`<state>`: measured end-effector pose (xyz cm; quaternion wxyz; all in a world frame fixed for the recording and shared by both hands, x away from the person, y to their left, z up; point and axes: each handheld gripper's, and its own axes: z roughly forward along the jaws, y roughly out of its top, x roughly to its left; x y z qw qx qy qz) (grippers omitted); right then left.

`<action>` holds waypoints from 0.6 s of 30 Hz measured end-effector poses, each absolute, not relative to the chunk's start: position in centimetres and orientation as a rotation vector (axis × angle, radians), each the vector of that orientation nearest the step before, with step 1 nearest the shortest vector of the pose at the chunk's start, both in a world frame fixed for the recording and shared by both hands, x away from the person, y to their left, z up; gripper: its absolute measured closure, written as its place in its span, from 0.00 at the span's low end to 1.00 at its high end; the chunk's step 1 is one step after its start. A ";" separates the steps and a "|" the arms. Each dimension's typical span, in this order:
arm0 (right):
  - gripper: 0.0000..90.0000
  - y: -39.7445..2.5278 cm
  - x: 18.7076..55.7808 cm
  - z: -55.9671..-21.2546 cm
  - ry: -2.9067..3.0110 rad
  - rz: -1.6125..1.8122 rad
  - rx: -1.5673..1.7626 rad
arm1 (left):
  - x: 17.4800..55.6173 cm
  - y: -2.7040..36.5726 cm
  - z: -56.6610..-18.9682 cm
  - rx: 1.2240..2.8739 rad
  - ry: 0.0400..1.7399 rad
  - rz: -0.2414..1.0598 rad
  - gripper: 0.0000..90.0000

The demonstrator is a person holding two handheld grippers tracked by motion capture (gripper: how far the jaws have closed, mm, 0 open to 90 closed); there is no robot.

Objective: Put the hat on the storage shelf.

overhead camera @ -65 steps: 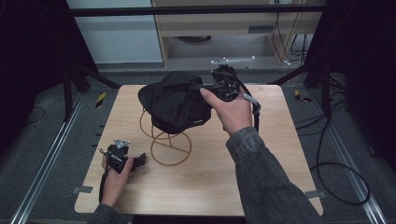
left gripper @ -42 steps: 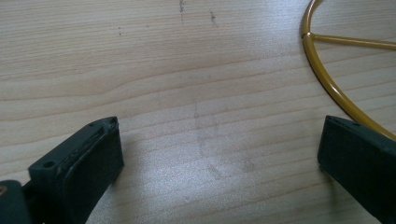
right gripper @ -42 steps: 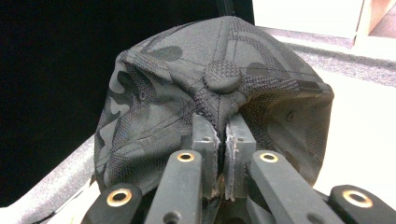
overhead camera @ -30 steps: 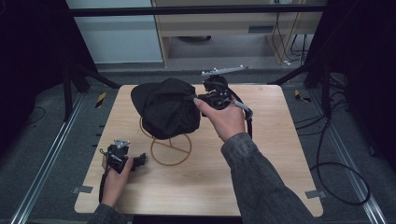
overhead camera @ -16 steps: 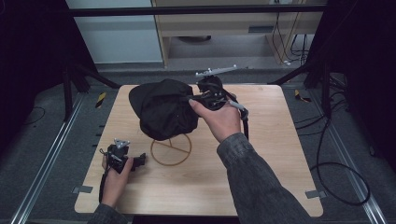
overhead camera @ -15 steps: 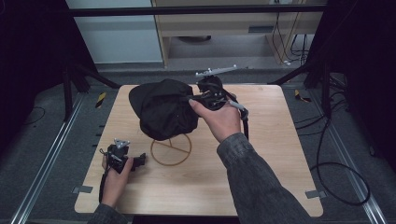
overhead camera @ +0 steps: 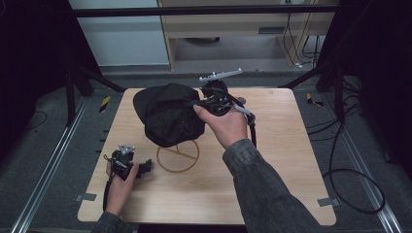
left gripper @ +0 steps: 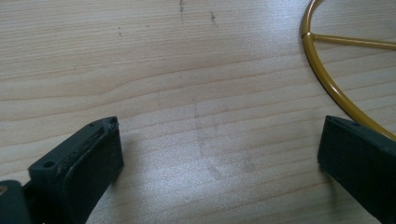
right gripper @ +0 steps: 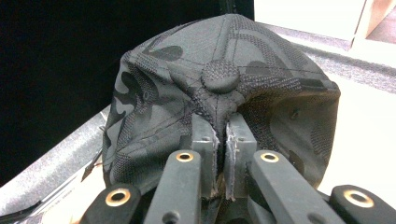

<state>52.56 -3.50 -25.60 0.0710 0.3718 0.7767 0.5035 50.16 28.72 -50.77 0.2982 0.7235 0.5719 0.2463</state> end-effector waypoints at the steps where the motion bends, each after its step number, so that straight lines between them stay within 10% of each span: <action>1: 0.94 -3.4 52.5 -25.6 2.338 1.509 1.112 | 50.2 28.7 -50.8 1.922 1.519 0.655 0.00; 18: 0.93 -1.9 52.5 -27.0 2.382 1.452 1.086 | 50.2 28.7 -50.8 1.922 1.519 0.655 0.00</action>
